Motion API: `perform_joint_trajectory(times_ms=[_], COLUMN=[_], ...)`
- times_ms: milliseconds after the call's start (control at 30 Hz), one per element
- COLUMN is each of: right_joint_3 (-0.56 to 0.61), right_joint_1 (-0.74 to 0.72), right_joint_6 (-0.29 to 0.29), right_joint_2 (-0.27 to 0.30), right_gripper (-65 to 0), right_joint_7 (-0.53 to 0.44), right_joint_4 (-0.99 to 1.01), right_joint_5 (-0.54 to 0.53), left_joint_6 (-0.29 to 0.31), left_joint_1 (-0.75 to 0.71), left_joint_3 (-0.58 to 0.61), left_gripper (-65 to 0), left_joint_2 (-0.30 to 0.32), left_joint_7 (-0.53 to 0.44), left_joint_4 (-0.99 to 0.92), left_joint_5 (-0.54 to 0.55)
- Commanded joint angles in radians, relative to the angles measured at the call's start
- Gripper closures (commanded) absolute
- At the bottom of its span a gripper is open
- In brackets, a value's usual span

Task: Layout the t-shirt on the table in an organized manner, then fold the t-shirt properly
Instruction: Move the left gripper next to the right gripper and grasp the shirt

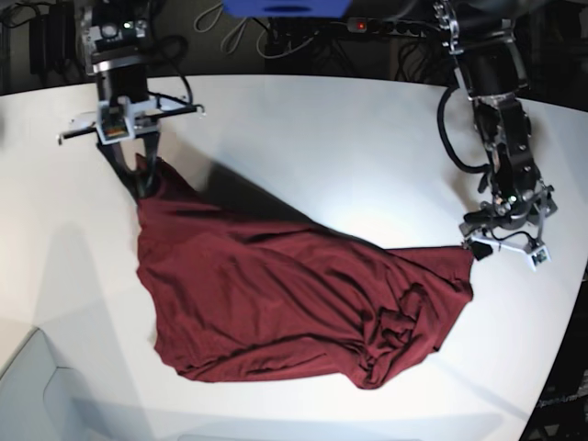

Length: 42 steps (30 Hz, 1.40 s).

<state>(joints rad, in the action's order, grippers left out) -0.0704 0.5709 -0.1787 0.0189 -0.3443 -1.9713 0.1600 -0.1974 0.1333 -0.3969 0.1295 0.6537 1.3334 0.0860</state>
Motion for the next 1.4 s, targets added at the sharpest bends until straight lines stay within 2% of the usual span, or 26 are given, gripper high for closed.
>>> perform_joint_trajectory(times_ms=[0, 100, 200, 467, 767, 933, 1133, 1200, 1367], right_joint_3=[0.019, 0.096, 0.14, 0.159, 0.168, 0.189, 0.205, 0.205, 0.205], right_joint_1=[-0.01, -0.064, -0.127, -0.302, -0.395, -0.389, -0.388, -0.388, -0.386], right_joint_6=[0.008, 0.008, 0.008, 0.009, 0.009, 0.009, 0.009, 0.009, 0.009], right_joint_2=[0.003, 0.002, 0.002, -0.03, -0.033, -0.033, -0.033, -0.033, -0.033], right_gripper=[0.0, 0.0, 0.0, 0.0, 0.0, 0.0, 0.0, 0.0, 0.0], right_joint_7=[-0.043, -0.034, -0.032, 0.119, 0.19, 0.192, 0.192, 0.192, 0.192], right_joint_4=[-0.032, -0.044, -0.043, -0.046, -0.047, -0.046, -0.046, -0.046, -0.044], right_joint_5=[-0.007, -0.007, -0.007, -0.006, -0.006, -0.006, -0.006, -0.006, -0.006], left_joint_6=[0.002, 0.003, 0.003, 0.003, -0.004, -0.006, -0.009, -0.038, -0.198], left_joint_1=[0.004, -0.056, -0.116, -0.283, -0.286, -0.252, -0.189, -0.166, -0.054], left_joint_3=[0.003, 0.01, 0.08, 0.376, 0.692, 0.821, 0.878, 0.879, 0.959], left_gripper=[-57.1, -57.1, -57.1, -57.1, -57.5, -57.6, -57.7, -57.7, -57.7], left_joint_2=[-0.009, -0.05, -0.06, -0.057, -0.077, -0.13, -0.219, -0.242, -0.258], left_joint_7=[-0.015, -0.013, -0.013, -0.024, -0.033, -0.143, -0.268, -0.311, -0.472], left_joint_4=[0.054, 0.139, 0.215, 0.332, 0.271, 0.199, 0.05, -0.01, -0.179], left_joint_5=[-0.001, -0.001, -0.001, -0.009, -0.007, -0.01, -0.012, -0.012, -0.01])
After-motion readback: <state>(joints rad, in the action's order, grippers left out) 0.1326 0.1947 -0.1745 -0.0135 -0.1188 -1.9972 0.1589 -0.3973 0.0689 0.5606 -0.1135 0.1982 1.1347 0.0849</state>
